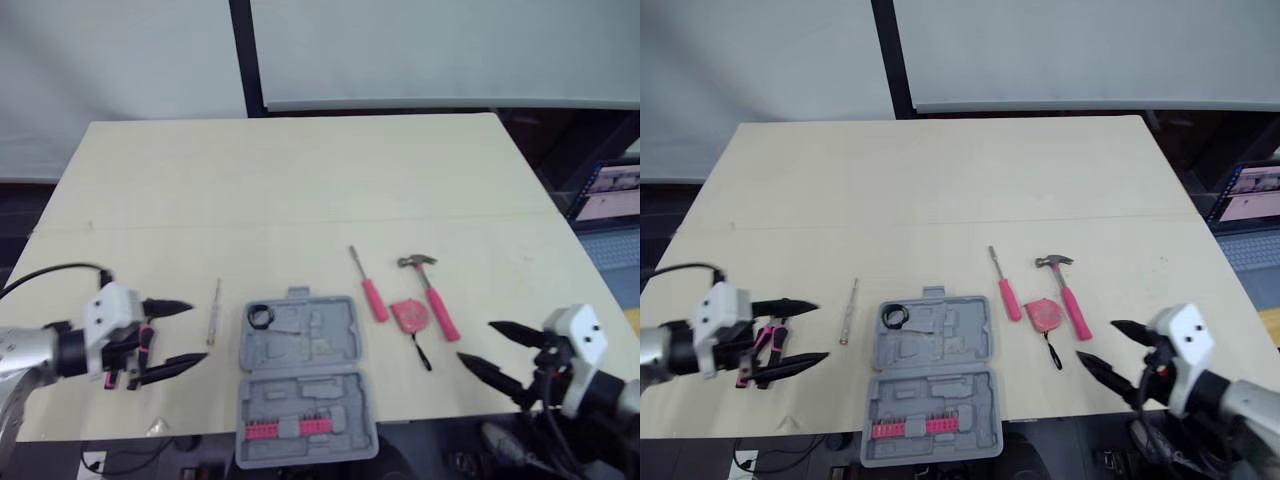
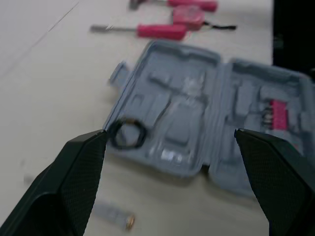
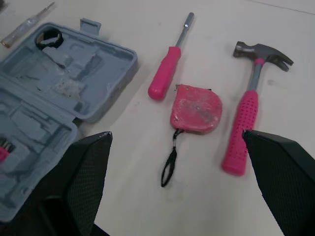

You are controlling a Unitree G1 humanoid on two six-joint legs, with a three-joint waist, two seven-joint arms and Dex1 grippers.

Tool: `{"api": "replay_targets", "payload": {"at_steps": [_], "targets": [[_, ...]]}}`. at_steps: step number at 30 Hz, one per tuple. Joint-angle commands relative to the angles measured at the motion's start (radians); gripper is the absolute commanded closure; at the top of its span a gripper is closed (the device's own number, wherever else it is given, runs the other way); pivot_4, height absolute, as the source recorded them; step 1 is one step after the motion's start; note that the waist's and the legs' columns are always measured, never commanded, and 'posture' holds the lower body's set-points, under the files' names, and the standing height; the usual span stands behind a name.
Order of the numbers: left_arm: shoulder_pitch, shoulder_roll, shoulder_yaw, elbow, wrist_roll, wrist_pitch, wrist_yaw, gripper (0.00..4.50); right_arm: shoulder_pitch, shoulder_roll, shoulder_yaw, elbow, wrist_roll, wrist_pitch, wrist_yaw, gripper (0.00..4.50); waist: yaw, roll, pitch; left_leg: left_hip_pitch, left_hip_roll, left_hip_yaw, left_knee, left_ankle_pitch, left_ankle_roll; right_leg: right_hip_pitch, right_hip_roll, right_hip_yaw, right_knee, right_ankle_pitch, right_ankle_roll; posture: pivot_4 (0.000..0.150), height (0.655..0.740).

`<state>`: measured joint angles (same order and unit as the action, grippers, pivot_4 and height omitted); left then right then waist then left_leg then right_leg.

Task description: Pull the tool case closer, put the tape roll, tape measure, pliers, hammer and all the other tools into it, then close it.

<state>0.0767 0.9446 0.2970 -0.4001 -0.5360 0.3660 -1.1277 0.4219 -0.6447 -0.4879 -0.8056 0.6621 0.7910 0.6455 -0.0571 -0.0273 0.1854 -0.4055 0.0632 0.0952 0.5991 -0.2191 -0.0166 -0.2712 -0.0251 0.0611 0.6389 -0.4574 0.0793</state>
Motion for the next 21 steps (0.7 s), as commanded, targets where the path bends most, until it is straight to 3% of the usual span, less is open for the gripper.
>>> {"api": "replay_targets", "payload": {"at_steps": [1, 4, 10, 21], "targets": [[-0.133, -0.042, -0.170, -0.046, -0.052, 0.033, -0.061, 0.07, 0.023, 0.065, 0.107, -0.110, 0.007, 0.055, -0.138, 0.00, -0.001, 0.001, -0.001, 0.000, 0.000, 0.000, 0.000, 0.001, 0.000, -0.001, 0.000, 0.001, 0.001, 0.000, 0.000, 0.150, 0.7400], [-0.254, -0.116, -0.319, 0.030, 0.028, -0.041, -0.106, 0.07, 0.017, 0.115, 0.207, -0.121, -0.036, 0.061, -0.219, 0.00, 0.002, 0.002, -0.001, 0.000, 0.000, 0.000, 0.000, 0.003, -0.001, -0.001, 0.001, 0.001, 0.001, 0.000, 0.000, 0.150, 0.7400], [-0.395, -0.210, -0.422, 0.080, 0.070, -0.102, -0.126, 0.07, -0.009, 0.113, 0.301, -0.065, -0.114, 0.034, -0.254, 0.00, 0.002, 0.001, -0.001, 0.000, 0.000, 0.001, 0.000, 0.004, -0.001, -0.003, 0.002, 0.002, 0.002, 0.000, 0.000, 0.150, 0.7400], [-0.418, -0.238, -0.447, 0.143, 0.132, -0.168, -0.130, 0.07, -0.140, 0.201, 0.436, 0.076, -0.222, 0.056, -0.376, 0.00, 0.001, 0.001, -0.001, 0.000, 0.000, 0.001, 0.001, 0.006, -0.002, -0.004, 0.003, 0.002, 0.005, 0.000, 0.000, 0.150, 0.7400]]}}
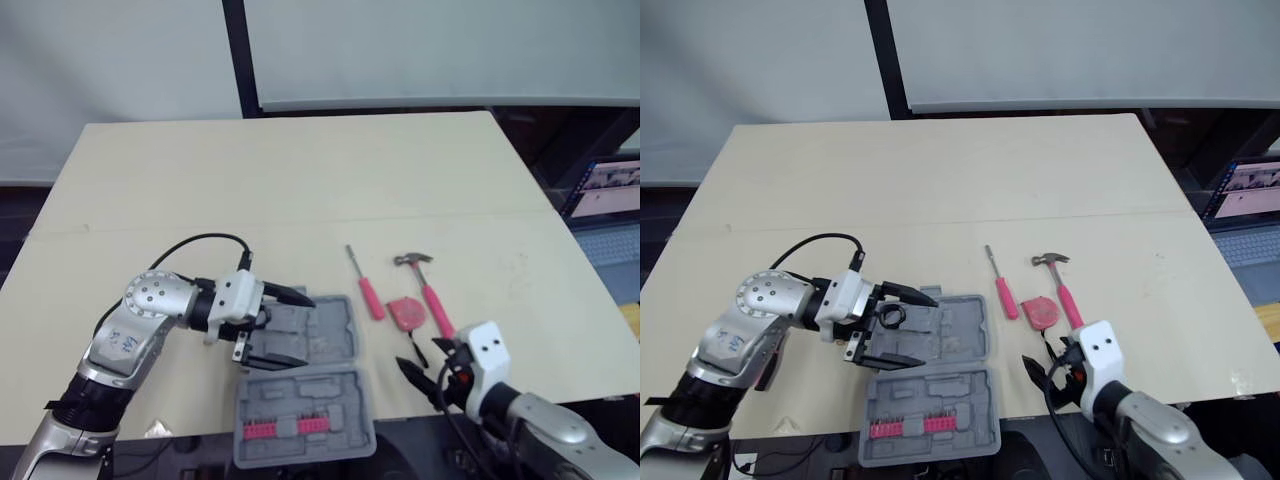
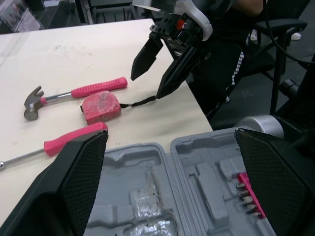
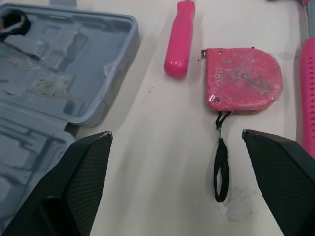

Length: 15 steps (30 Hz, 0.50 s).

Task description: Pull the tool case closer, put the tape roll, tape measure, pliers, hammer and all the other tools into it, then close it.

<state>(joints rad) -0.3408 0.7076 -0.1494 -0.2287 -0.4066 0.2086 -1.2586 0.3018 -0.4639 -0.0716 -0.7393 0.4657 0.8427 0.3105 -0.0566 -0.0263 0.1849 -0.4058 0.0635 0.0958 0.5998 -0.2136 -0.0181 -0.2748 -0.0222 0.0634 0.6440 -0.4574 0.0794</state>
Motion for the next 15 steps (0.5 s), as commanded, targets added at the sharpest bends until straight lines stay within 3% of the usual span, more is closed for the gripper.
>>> {"api": "replay_targets", "payload": {"at_steps": [1, 4, 7, 9, 15], "targets": [[0.000, -0.001, -0.002, -0.033, 0.004, -0.008, 0.003, 0.07, -0.032, 0.028, 0.026, 0.024, -0.039, 0.004, -0.052, 0.00, 0.001, 0.000, 0.000, 0.000, 0.000, 0.000, 0.000, 0.000, 0.000, 0.000, 0.000, 0.000, 0.000, 0.000, 0.000, 0.150, 0.7400], [0.005, 0.002, 0.000, -0.041, 0.003, -0.007, 0.003, 0.07, -0.063, 0.047, 0.042, 0.066, -0.082, -0.002, -0.083, 0.00, 0.003, 0.000, 0.000, 0.000, 0.000, 0.000, 0.000, 0.000, 0.000, 0.000, -0.001, 0.000, 0.000, 0.000, 0.000, 0.150, 0.7400], [0.006, 0.003, -0.003, -0.052, 0.004, -0.003, 0.008, 0.00, -0.083, 0.047, 0.055, 0.112, -0.110, 0.000, -0.083, 0.82, 0.003, 0.000, 0.000, 0.000, -0.001, 0.000, 0.000, 0.000, 0.000, 0.000, -0.001, -0.001, 0.000, 0.000, 0.000, 0.150, 0.7400], [0.003, 0.000, -0.005, -0.053, 0.005, 0.000, 0.012, 0.00, -0.089, 0.030, 0.080, 0.138, -0.133, -0.019, -0.063, 1.74, 0.003, 0.000, 0.000, 0.000, -0.001, 0.000, 0.000, 0.000, 0.000, 0.000, -0.001, -0.001, 0.000, 0.000, 0.000, 0.150, 0.7400], [0.000, -0.007, -0.014, -0.054, 0.010, -0.004, 0.016, 0.00, -0.120, 0.064, 0.080, 0.177, -0.138, -0.023, -0.071, 1.74, 0.001, 0.000, 0.000, 0.000, 0.000, 0.000, 0.000, 0.000, 0.000, 0.000, -0.001, 0.000, 0.000, 0.000, 0.000, 0.150, 0.7400]]}}
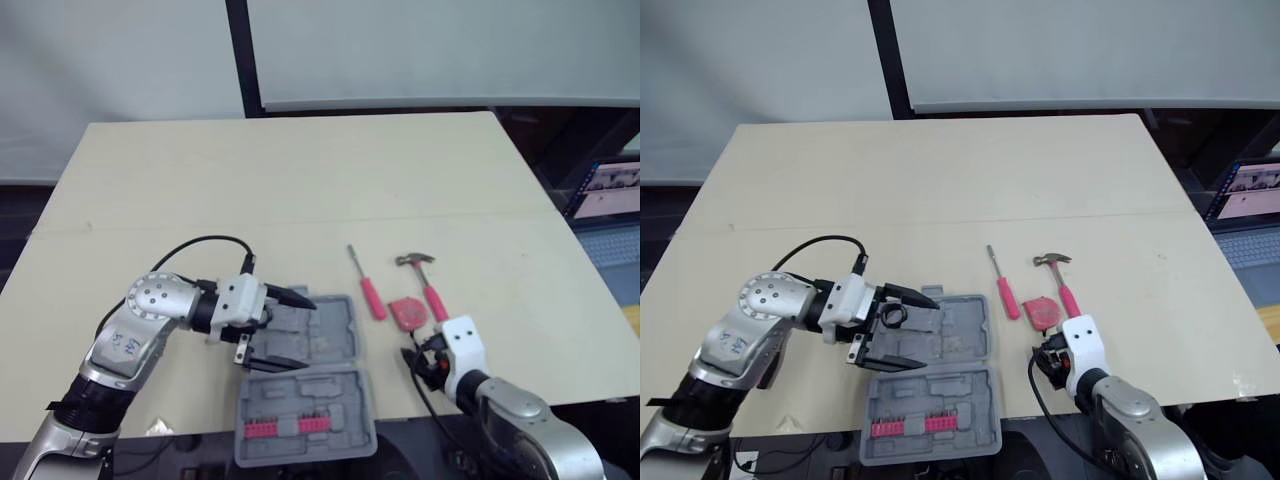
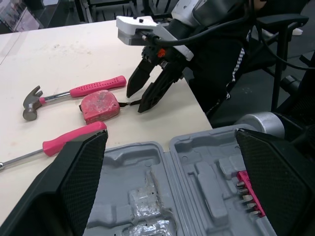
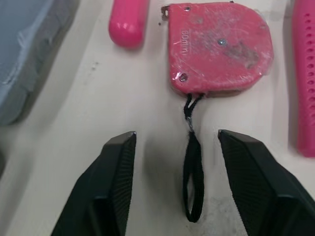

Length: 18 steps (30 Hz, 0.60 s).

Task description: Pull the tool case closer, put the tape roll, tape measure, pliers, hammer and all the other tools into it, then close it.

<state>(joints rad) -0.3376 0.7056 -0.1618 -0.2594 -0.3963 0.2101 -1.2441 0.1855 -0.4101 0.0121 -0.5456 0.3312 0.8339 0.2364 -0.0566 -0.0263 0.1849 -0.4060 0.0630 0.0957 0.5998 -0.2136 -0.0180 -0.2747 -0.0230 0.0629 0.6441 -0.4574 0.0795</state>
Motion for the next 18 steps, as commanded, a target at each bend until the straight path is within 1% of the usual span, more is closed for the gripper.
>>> {"api": "replay_targets", "payload": {"at_steps": [1, 8, 11, 14, 15, 18], "targets": [[-0.005, -0.006, -0.003, -0.022, 0.000, -0.006, 0.002, 0.00, -0.003, 0.013, 0.000, -0.016, -0.006, -0.016, 0.003, 1.74, 0.002, 0.000, 0.000, 0.000, 0.000, 0.000, 0.000, 0.000, 0.000, 0.000, 0.000, 0.000, 0.000, 0.000, 0.000, 0.150, 0.7400], [-0.020, -0.012, -0.007, -0.016, 0.002, -0.007, -0.002, 0.00, -0.014, 0.063, -0.008, 0.039, -0.025, -0.034, -0.027, 1.74, 0.001, 0.000, 0.000, 0.000, 0.000, 0.000, 0.000, 0.000, 0.000, 0.000, 0.000, 0.000, 0.000, 0.000, 0.000, 0.150, 0.7400], [-0.024, -0.009, -0.007, -0.016, 0.001, -0.004, -0.004, 0.00, -0.006, 0.079, -0.012, 0.051, -0.041, -0.041, -0.037, 2.60, 0.000, 0.000, 0.000, 0.000, 0.000, 0.000, 0.000, 0.000, 0.000, 0.000, 0.000, 0.000, 0.000, 0.000, 0.000, 0.150, 0.7400], [-0.022, -0.005, -0.004, -0.016, -0.001, -0.002, -0.006, 0.00, 0.004, 0.083, -0.005, 0.051, -0.055, -0.051, -0.033, 4.12, 0.001, 0.000, 0.000, 0.000, 0.000, 0.000, 0.000, 0.000, 0.000, 0.000, 0.000, 0.000, 0.000, 0.000, 0.000, 0.150, 0.7400], [-0.021, -0.003, -0.002, -0.015, -0.002, -0.002, -0.008, 0.00, 0.005, 0.087, -0.005, 0.056, -0.058, -0.055, -0.032, 4.45, 0.001, 0.000, 0.000, 0.000, 0.000, 0.000, -0.001, 0.000, 0.000, 0.000, 0.000, 0.000, 0.000, 0.000, 0.000, 0.150, 0.7400], [-0.016, 0.002, 0.000, -0.020, -0.002, -0.003, -0.011, 0.00, 0.010, 0.096, -0.014, 0.068, -0.065, -0.069, -0.027, 4.45, 0.000, 0.000, 0.000, 0.000, 0.000, 0.000, -0.001, 0.000, 0.000, 0.000, 0.000, 0.000, 0.000, 0.000, 0.000, 0.150, 0.7400]]}}
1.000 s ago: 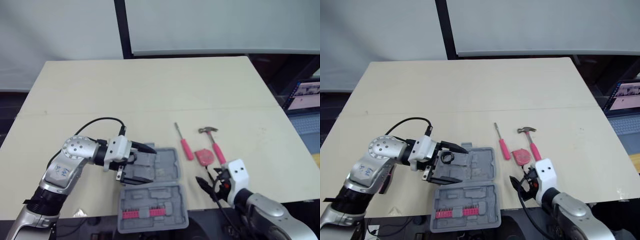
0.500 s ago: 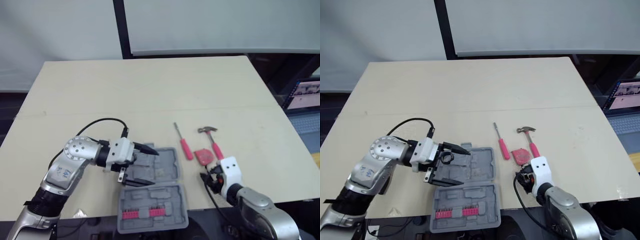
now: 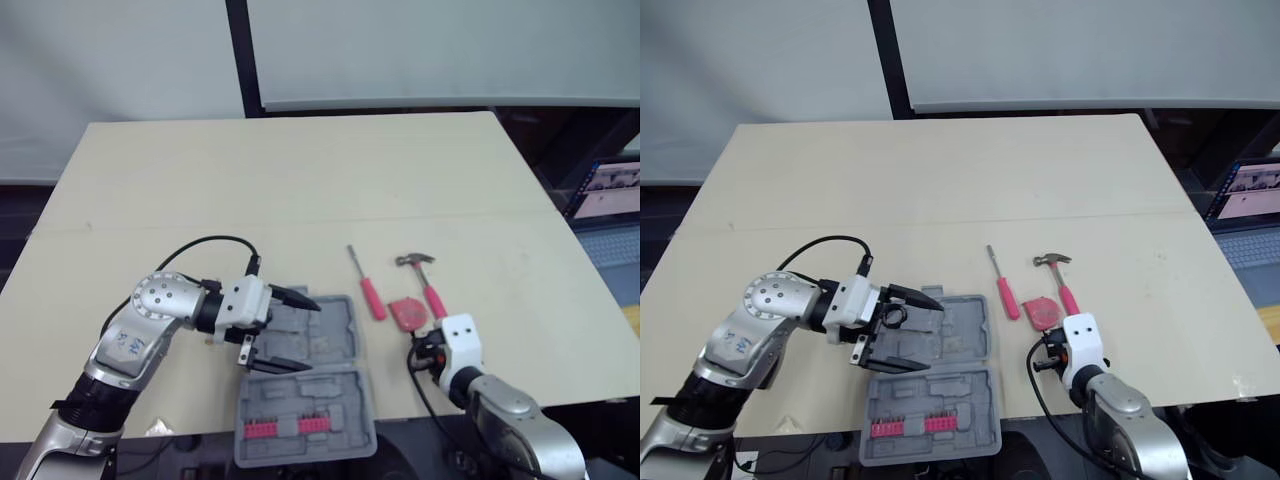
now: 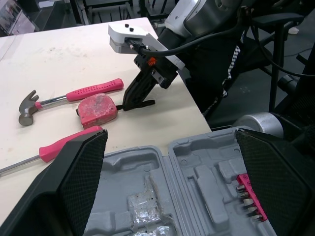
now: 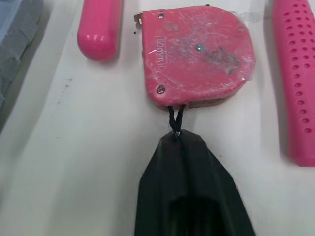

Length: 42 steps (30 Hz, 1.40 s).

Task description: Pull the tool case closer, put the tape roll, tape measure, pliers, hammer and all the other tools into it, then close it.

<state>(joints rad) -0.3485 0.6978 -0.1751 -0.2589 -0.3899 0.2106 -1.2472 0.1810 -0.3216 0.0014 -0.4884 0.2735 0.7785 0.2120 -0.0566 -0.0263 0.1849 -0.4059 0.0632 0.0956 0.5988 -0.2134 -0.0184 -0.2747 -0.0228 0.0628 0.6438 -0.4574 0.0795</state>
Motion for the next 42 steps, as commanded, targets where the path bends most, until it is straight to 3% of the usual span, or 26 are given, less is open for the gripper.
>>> {"api": "replay_targets", "payload": {"at_steps": [1, 14, 30, 42], "targets": [[-0.003, 0.012, 0.014, -0.023, -0.009, -0.003, -0.008, 0.00, 0.023, 0.004, -0.007, 0.004, -0.002, -0.011, 0.006, 4.45, 0.000, 0.000, 0.000, 0.000, 0.000, 0.000, 0.000, 0.000, 0.000, 0.000, 0.000, 0.000, 0.000, 0.000, 0.000, 0.150, 0.7400], [0.087, 0.053, -0.006, -0.118, -0.024, -0.003, -0.047, 0.00, 0.293, -0.196, -0.087, -0.321, 0.217, 0.140, 0.206, 4.45, -0.001, 0.000, 0.000, 0.000, 0.000, 0.000, -0.002, 0.000, 0.000, 0.001, -0.001, 0.000, -0.003, 0.000, 0.000, 0.150, 0.7400], [0.172, 0.075, -0.020, -0.228, -0.038, 0.037, -0.022, 0.00, 0.426, -0.310, -0.041, -0.381, 0.236, 0.180, 0.235, 4.45, 0.001, 0.000, 0.000, -0.001, 0.000, 0.000, -0.004, -0.001, 0.000, 0.001, -0.001, 0.000, -0.007, 0.000, 0.000, 0.150, 0.7400], [0.184, 0.080, -0.016, -0.245, -0.034, 0.060, -0.003, 0.00, 0.408, -0.303, -0.016, -0.392, 0.282, 0.191, 0.229, 4.45, 0.002, 0.000, 0.000, -0.001, 0.000, -0.001, -0.004, -0.002, 0.000, 0.001, -0.001, 0.000, -0.007, 0.000, 0.000, 0.150, 0.7400]]}}
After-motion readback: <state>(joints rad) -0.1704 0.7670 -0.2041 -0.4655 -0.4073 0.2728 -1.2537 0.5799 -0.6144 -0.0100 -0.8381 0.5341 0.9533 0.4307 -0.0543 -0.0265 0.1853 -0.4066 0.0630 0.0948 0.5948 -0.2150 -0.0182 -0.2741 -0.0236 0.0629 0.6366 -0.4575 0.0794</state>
